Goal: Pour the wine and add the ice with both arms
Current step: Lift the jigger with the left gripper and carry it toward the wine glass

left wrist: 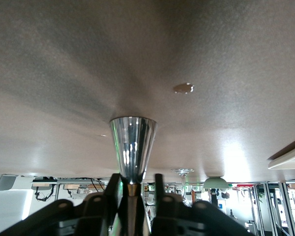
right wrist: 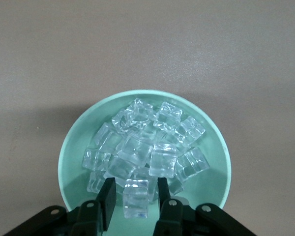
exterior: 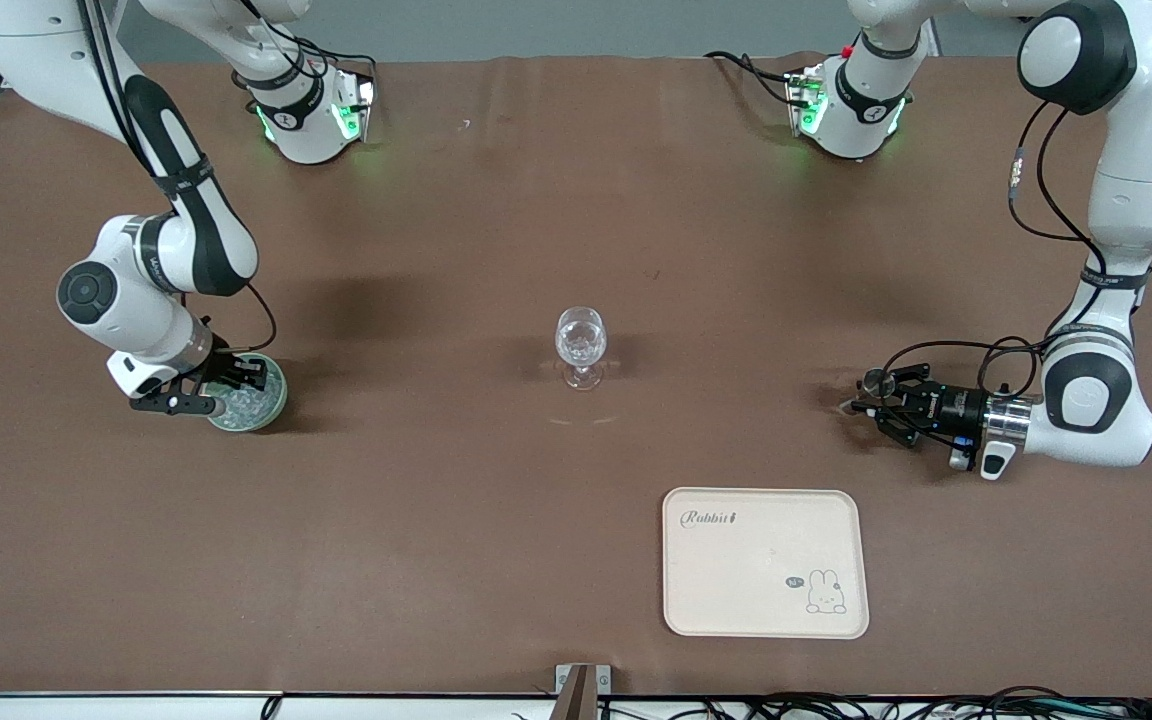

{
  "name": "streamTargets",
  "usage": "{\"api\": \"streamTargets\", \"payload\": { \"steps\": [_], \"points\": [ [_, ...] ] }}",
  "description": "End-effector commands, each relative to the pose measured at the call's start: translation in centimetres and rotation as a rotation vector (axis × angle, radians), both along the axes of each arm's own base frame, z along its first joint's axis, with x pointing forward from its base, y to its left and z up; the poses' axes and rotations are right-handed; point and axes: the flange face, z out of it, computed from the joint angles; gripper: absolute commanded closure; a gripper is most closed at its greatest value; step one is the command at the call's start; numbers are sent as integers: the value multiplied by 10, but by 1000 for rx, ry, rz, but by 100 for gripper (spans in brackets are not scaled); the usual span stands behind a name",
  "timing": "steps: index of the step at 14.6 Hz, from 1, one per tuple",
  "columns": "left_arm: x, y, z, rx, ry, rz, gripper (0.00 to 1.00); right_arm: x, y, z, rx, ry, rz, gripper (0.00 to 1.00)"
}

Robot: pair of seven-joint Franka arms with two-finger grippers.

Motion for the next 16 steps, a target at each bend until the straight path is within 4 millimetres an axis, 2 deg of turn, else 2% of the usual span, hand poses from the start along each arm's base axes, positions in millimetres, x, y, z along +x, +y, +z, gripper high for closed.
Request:
{"api": "streamTargets", "payload": {
  "steps": [1,2,5,7,9,11,14,16],
  "points": [
    [0,-2,1,-22,-6,3,90,-1,2,-2,0,-7,13,58],
    [1,-5,3,-30,-8,5,99,-1,2,-2,0,-7,13,58],
    [4,-22,12,-65,-9,-14,100,-1,2,-5,-1,-3,13,59],
    [10,-51,28,-100,3,-28,100,-1,2,-6,-1,-2,13,62],
    [18,-83,55,-100,27,-31,100,-2,1,-6,-1,0,11,75],
    [24,-128,85,-93,43,-41,100,4,1,0,0,1,8,90],
    [28,-192,129,-28,48,-25,100,15,2,15,5,41,-4,95],
    [23,-238,156,41,55,-23,100,26,2,38,12,99,-12,96]
  ]
}}
